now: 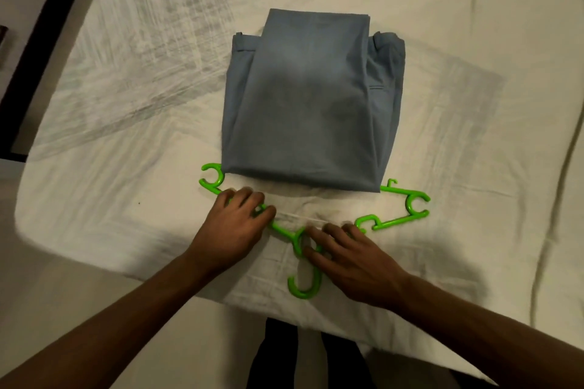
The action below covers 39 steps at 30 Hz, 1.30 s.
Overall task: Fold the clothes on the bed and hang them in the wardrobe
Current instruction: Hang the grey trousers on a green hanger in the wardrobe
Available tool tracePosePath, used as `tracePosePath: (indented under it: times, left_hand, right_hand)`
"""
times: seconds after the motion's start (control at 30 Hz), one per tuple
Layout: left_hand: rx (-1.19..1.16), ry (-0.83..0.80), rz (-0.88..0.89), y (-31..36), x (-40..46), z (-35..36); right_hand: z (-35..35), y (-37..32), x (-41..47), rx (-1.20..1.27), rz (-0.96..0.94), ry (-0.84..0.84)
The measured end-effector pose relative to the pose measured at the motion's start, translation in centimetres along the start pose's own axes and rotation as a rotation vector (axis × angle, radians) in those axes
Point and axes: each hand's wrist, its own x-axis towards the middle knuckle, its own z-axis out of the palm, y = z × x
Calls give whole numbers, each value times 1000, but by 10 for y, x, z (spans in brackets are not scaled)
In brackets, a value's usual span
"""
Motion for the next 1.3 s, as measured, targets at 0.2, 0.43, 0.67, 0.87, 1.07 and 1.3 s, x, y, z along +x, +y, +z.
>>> tracePosePath:
  times: [0.2,0.43,0.67,0.87,1.07,1.3]
  left_hand:
    - [-7,-68,-3,4,4,-10]
    - [-58,-45,-41,2,-4,-49]
    - [-135,-60,-92,5,-13,-103]
    - [-32,-234,-138,7,-13,-76]
    - [-38,-246,-174,14,-6,-34]
    - [9,-188,-50,41,-6,-15]
  right_hand:
    - [-8,0,6,21,53,80]
    - [-50,-5,-1,80,61,197]
    - [-109,-10,-3,213,191,148]
    - [-107,19,1,347,431,107]
    - [-76,81,48,422,977,76]
    - [-68,115,89,697,1300,231]
